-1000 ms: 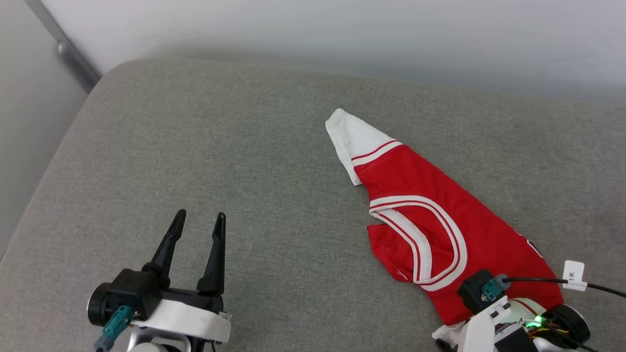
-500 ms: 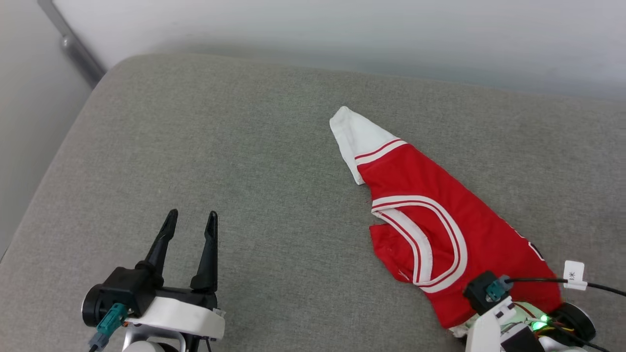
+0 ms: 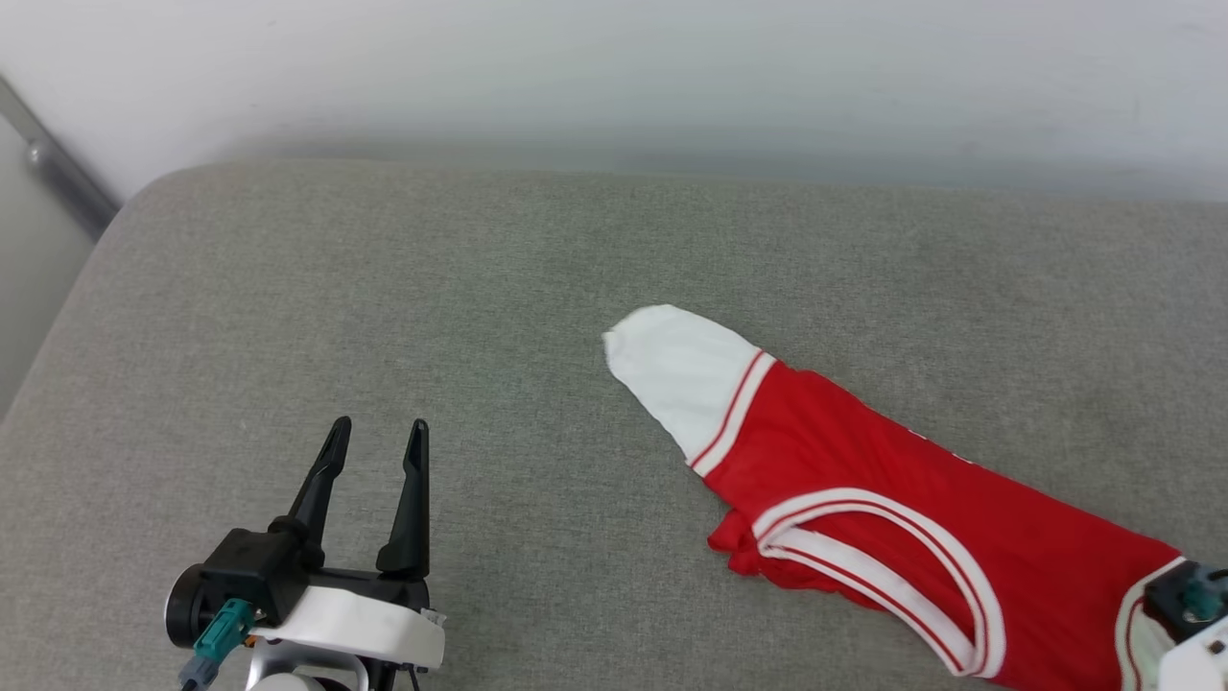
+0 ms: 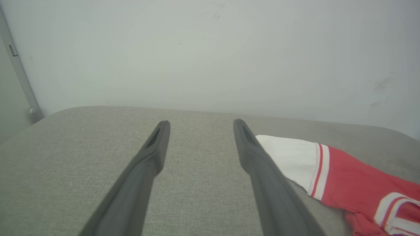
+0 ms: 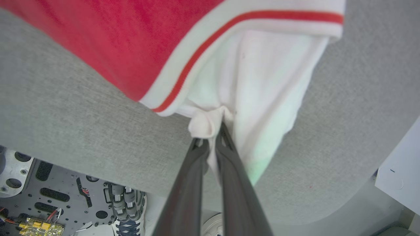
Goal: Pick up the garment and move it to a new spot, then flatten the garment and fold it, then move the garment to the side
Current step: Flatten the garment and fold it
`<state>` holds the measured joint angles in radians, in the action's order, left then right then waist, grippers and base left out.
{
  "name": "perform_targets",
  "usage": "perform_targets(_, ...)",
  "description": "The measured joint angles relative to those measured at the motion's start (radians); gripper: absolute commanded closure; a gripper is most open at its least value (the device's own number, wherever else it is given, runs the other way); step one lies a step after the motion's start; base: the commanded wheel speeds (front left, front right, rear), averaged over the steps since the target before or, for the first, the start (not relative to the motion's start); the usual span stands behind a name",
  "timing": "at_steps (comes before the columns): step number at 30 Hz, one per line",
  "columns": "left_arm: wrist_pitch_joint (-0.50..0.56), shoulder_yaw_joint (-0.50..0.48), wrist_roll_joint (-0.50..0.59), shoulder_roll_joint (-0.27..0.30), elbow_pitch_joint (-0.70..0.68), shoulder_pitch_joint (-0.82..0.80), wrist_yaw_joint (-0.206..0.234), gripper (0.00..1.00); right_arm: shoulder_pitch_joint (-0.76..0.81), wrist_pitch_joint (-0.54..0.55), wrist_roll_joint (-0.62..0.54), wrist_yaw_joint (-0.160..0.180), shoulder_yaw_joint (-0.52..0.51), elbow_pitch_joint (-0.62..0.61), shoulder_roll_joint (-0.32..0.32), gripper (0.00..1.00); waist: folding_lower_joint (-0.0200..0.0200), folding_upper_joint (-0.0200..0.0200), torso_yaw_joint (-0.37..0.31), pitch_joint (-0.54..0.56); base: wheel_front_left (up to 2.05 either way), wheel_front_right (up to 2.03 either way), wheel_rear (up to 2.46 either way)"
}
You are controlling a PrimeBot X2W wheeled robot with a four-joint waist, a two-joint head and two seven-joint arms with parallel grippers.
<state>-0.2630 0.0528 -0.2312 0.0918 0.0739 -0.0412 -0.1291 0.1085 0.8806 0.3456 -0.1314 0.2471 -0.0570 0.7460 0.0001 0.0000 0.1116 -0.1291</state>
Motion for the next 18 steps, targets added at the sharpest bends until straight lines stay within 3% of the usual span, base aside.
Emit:
perform_targets(8,0.000,0.001,0.007,-0.004,0.014,0.000,0.000,0.00,0.021,-0.122,-0.020,0.000,-0.022,0.130,0.001,1.00,0.0000,0.0000,-0.021,0.003,0.00,0.00,0.00)
perform_targets(9,0.000,0.001,0.007,-0.003,0.017,0.000,0.000,0.00,0.017,-0.151,-0.024,0.000,-0.022,0.143,-0.012,0.62,0.0000,0.0000,-0.025,0.005,0.00,0.00,0.00)
perform_targets(10,0.000,0.001,0.007,-0.002,0.019,0.000,0.000,0.00,0.012,-0.171,-0.027,0.000,-0.021,0.158,-0.026,0.00,0.0000,0.0000,-0.029,0.008,0.00,0.00,0.00)
perform_targets(18,0.000,-0.011,0.005,0.010,0.022,0.011,0.000,0.00,-0.036,-0.264,-0.008,0.000,-0.055,0.131,-0.084,0.00,0.0000,0.0000,-0.080,0.041,0.00,0.00,0.00)
